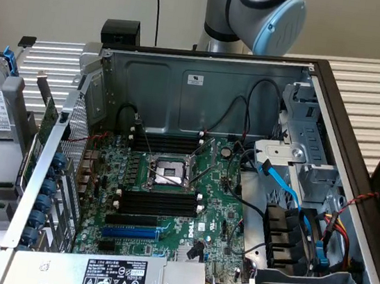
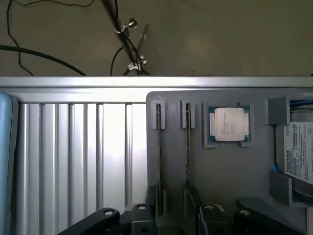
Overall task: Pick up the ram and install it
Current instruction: 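Pick up the ram and move it above insertion slot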
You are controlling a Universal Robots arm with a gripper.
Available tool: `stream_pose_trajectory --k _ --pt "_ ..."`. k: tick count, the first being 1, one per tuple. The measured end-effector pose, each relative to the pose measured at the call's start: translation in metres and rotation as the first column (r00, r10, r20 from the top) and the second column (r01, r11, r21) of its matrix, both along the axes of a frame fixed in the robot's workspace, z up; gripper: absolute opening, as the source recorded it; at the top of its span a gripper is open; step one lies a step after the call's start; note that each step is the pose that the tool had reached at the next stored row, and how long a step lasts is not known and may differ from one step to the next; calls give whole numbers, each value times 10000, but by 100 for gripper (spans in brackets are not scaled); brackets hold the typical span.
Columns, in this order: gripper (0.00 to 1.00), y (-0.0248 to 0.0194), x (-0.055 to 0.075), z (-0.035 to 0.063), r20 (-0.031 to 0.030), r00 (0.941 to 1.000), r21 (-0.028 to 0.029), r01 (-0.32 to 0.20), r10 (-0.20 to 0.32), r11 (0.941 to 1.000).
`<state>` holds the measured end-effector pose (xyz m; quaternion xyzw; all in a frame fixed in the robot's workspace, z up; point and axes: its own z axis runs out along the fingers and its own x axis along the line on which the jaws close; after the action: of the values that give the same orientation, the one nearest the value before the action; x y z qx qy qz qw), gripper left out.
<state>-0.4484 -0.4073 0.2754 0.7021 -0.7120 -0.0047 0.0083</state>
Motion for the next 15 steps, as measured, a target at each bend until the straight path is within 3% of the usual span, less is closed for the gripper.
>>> stream_pose_trajectory --k 5,10,15 --pt "39 -71 0 -87 87 9999 3 67 -68 10000" --pt "39 -114 0 -177 90 9999 1 113 -113 9999" --pt "39 -123 63 -266 88 9999 0 126 -126 9999"
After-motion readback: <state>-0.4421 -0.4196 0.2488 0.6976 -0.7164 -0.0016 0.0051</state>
